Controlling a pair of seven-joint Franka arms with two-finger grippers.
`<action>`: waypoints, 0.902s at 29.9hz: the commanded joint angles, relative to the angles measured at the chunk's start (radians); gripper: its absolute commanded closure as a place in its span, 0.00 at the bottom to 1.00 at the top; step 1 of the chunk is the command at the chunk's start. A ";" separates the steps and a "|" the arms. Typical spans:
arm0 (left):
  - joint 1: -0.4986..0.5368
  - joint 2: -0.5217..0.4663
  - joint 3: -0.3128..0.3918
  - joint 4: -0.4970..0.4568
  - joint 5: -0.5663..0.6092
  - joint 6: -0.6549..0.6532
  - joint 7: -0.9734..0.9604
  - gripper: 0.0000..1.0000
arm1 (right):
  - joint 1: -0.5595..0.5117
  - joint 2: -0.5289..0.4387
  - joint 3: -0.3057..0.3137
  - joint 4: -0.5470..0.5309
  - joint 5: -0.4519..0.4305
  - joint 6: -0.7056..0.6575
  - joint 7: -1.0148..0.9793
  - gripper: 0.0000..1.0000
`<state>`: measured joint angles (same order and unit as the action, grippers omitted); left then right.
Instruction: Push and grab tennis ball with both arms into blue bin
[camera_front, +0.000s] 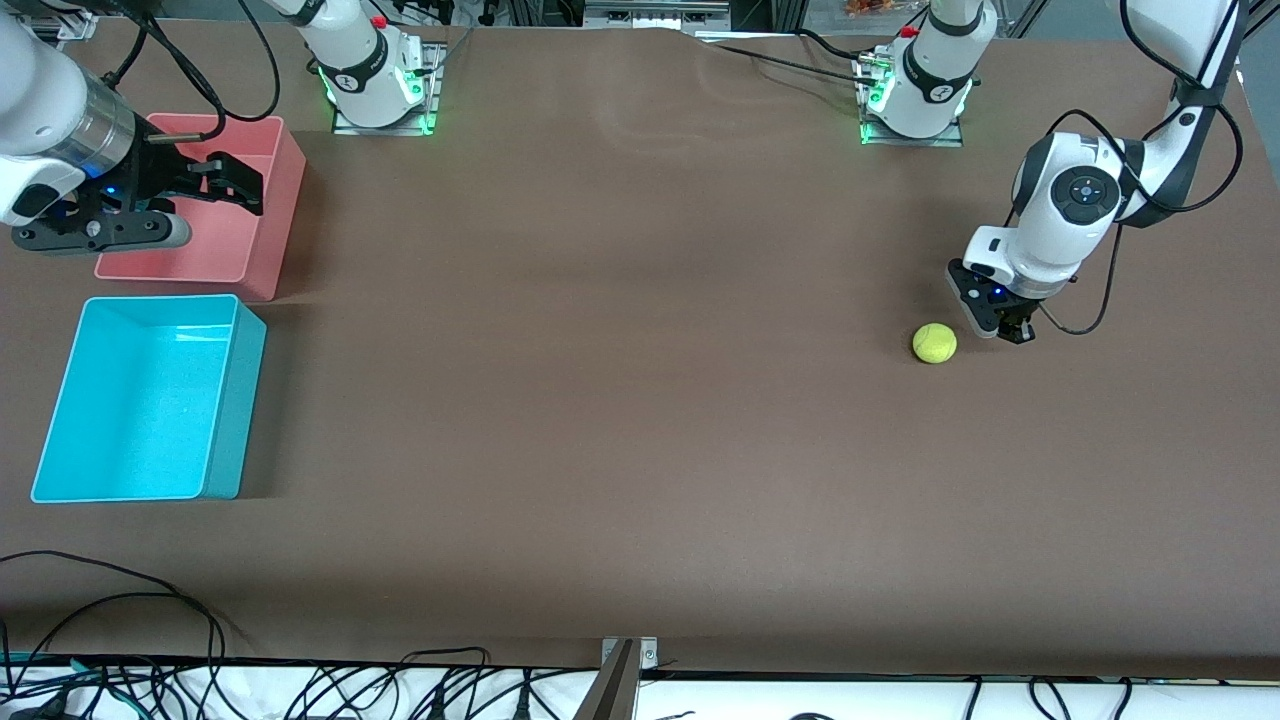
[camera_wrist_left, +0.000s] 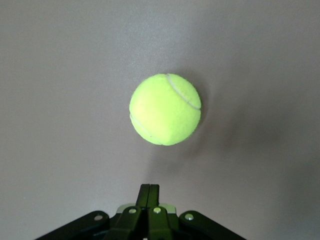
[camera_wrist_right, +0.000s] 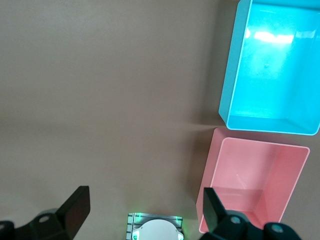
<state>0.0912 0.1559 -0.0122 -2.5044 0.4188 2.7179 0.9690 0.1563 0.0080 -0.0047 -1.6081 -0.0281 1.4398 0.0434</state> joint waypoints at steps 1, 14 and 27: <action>0.005 0.028 -0.003 0.027 0.017 0.011 0.022 1.00 | -0.004 0.006 -0.005 0.023 -0.010 -0.022 -0.013 0.00; 0.005 0.033 0.023 0.033 0.011 0.072 0.086 1.00 | -0.003 0.006 -0.005 0.023 -0.010 -0.024 -0.008 0.00; 0.005 0.047 0.038 0.033 0.002 0.123 0.088 1.00 | -0.003 0.006 -0.003 0.023 -0.010 -0.024 -0.007 0.00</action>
<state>0.0930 0.1832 0.0186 -2.4862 0.4188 2.8186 1.0335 0.1559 0.0080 -0.0098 -1.6081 -0.0281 1.4394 0.0434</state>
